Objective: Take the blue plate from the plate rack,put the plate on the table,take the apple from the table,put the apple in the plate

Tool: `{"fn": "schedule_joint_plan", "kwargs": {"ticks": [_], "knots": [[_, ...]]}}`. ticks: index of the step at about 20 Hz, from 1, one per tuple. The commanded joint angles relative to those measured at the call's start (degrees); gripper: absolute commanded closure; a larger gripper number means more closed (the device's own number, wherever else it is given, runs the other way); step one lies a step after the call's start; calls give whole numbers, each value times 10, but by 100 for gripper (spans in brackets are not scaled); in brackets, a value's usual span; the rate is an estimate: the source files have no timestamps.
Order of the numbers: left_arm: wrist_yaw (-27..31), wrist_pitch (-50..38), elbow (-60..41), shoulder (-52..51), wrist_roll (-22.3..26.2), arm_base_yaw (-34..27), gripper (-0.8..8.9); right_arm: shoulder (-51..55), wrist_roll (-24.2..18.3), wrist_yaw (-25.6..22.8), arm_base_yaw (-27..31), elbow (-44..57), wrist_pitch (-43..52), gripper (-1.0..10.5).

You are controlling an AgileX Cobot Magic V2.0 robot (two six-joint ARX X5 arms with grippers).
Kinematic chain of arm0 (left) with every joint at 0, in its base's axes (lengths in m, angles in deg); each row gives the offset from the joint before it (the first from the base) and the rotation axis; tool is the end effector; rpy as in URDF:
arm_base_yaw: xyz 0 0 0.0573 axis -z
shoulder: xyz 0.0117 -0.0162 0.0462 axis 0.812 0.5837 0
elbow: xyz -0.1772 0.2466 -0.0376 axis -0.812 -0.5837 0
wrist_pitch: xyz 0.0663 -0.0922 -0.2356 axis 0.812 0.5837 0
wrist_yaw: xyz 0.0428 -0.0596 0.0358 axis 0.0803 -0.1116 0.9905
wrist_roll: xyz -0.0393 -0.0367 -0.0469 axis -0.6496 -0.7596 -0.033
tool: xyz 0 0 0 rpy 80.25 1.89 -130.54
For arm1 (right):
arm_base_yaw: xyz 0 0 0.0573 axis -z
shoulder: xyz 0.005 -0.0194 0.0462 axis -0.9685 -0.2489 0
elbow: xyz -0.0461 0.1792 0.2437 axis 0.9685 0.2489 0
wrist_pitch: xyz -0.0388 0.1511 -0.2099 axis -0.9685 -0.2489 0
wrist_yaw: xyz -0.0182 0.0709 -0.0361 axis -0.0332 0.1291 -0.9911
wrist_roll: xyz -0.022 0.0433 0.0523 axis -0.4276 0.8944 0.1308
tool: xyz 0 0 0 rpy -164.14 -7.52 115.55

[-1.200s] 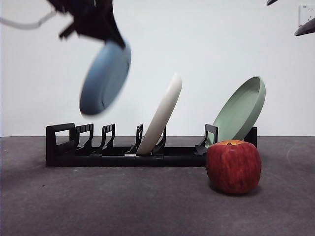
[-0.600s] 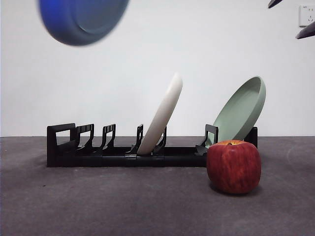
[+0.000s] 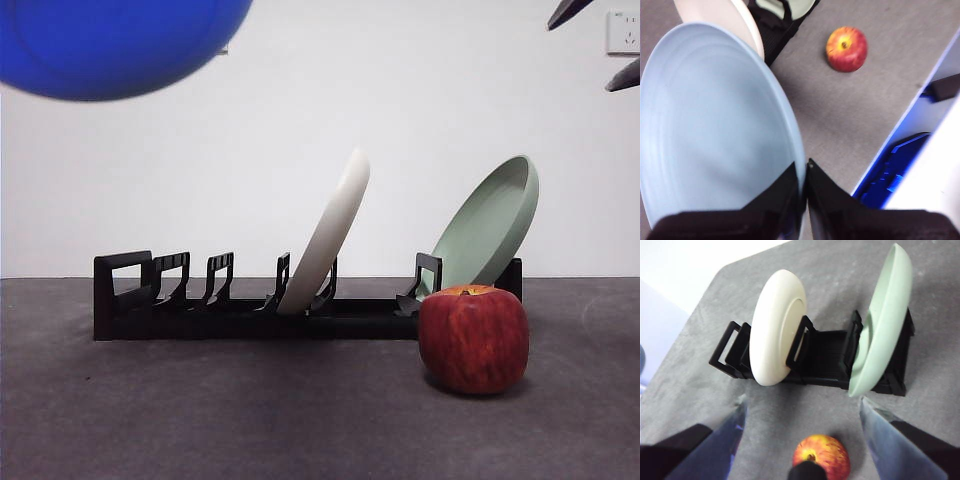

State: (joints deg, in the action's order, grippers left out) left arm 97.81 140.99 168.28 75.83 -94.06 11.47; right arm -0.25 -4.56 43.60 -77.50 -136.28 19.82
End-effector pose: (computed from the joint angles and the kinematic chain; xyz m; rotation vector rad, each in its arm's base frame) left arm 0.1030 -0.1789 0.4133 0.5990 0.7607 -0.6608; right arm 0.1899 0.0360 0.3307 0.3598 0.6082 0.5243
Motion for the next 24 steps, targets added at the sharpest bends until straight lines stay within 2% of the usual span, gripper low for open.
{"fn": "schedule_joint_plan", "kwargs": {"ticks": [1, 7, 9, 15, 19, 22, 23, 24], "knots": [[44, -52, -66, -1, -69, 39, 822, -1, -9, 0, -1, -3, -1, 567], [53, -203, -210, 40, -71, 54, 822, -1, -9, 0, -1, -3, -19, 567], [53, -243, -233, 70, -53, 54, 822, -1, -9, 0, -1, -3, -24, 567], [54, -313, -235, 197, -9, 51, 822, -1, -9, 0, -1, -3, -26, 567], [89, -344, -235, 276, -7, 37, 822, -1, -9, -1, -1, -3, -26, 567], [56, -359, -235, 299, -7, 19, 811, -1, -9, -1, -1, -3, -26, 567], [32, -363, -235, 299, -7, 17, 758, -1, -9, -1, -1, -3, -26, 567], [21, -364, -235, 298, -7, 17, 638, -1, -9, -1, -1, -3, -26, 567]]}}
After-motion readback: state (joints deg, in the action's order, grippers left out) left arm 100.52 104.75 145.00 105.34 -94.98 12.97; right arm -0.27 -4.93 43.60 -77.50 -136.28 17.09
